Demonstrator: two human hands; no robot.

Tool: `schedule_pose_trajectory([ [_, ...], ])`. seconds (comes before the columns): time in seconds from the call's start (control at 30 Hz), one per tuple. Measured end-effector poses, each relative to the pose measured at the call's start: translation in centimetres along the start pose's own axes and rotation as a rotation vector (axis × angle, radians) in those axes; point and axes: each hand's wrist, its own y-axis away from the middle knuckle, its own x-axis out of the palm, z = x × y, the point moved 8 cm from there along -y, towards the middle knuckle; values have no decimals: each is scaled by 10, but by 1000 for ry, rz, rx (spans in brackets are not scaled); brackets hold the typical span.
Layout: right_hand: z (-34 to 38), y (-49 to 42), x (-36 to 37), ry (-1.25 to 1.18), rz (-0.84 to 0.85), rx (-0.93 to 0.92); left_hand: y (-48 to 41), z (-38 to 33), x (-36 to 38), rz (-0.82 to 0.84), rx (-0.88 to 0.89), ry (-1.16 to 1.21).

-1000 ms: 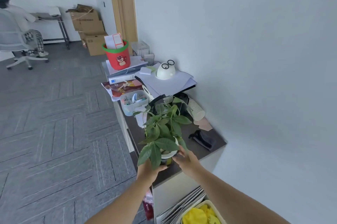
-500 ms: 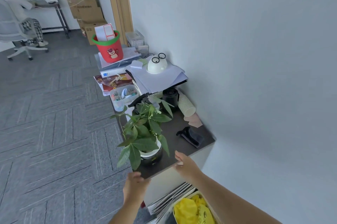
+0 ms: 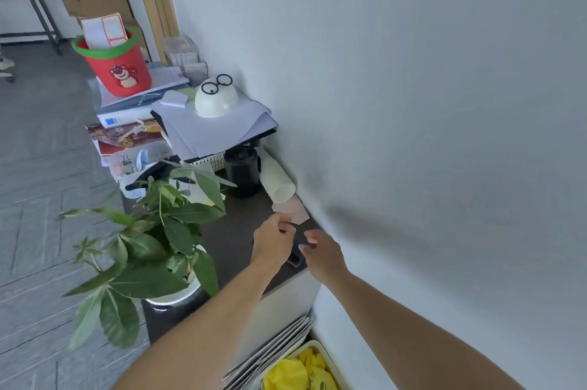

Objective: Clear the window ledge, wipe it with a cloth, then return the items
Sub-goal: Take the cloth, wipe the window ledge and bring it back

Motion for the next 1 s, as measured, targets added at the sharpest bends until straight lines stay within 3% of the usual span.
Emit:
schedule_pose_trajectory([
  [0.2, -29, -27, 15, 169, -73, 62, -30, 45, 8, -60, -96, -411],
  [0.3, -37, -30, 27, 152, -87, 71, -32, 58, 10, -35, -135, -448],
  [0.4, -37, -29, 37, 125, -30, 72, -27, 59, 12, 7, -166, -315],
  [0.5, -25, -20, 25, -86, -6, 90, -21, 52, 9, 22, -255, -150],
  [0.63, -8, 10, -28, -421, -56, 145, -4, 17, 10, 60, -380, 433],
  [0.73, -1, 52, -73, -679, -104, 158, 39, -35, 12, 220, -352, 811],
  [0.87, 17, 133, -134, -778, -193, 69, 97, -89, 7, 467, -263, 880],
  [1.0, 33, 230, -176, -642, -324, -54, 164, -140, 8, 774, -158, 818],
])
